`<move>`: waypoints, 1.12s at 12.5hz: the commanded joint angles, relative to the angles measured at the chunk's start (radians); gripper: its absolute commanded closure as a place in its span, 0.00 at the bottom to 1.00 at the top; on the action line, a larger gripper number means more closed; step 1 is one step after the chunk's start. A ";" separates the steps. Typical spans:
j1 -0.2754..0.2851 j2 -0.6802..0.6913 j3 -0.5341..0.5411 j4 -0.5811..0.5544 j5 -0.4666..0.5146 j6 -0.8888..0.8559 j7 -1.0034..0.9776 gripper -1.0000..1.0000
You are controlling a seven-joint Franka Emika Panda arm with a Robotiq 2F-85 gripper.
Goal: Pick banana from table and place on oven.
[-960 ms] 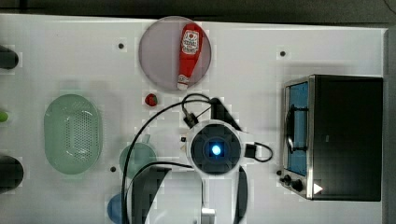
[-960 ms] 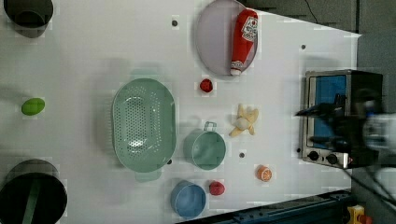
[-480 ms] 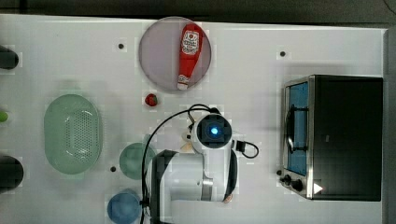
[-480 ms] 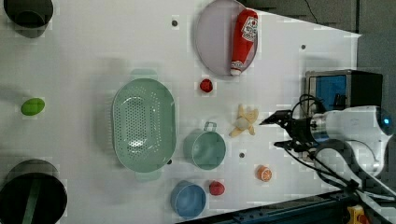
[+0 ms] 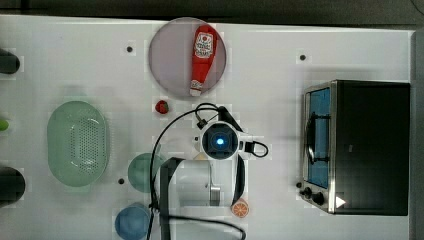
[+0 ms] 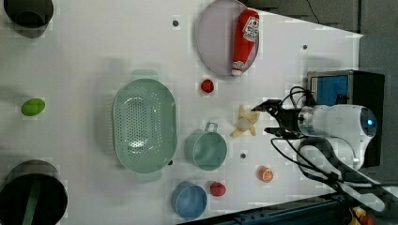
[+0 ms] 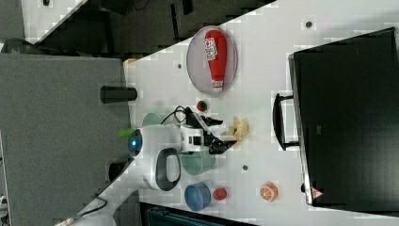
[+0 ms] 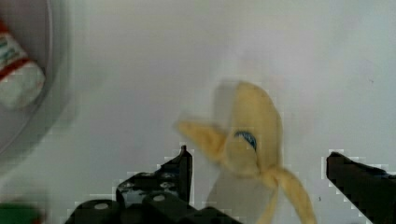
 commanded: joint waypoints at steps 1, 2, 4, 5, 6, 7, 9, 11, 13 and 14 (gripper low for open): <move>-0.009 0.062 0.020 -0.020 -0.014 0.069 0.034 0.00; -0.009 0.083 0.021 -0.019 -0.014 0.095 0.035 0.00; -0.009 0.100 0.026 -0.019 -0.014 0.119 0.036 0.15; -0.009 0.099 0.026 -0.018 -0.014 0.121 0.036 0.29; -0.009 0.097 0.026 -0.013 -0.014 0.123 0.036 0.41; -0.010 0.097 0.026 -0.014 -0.014 0.122 0.036 0.53; -0.009 0.097 0.029 -0.011 -0.014 0.123 0.036 0.72; -0.009 0.085 0.034 0.002 -0.014 0.123 0.036 0.73; -0.011 0.021 0.032 0.034 -0.014 0.112 0.040 0.73; -0.012 -0.030 0.032 0.058 -0.014 0.077 0.040 0.73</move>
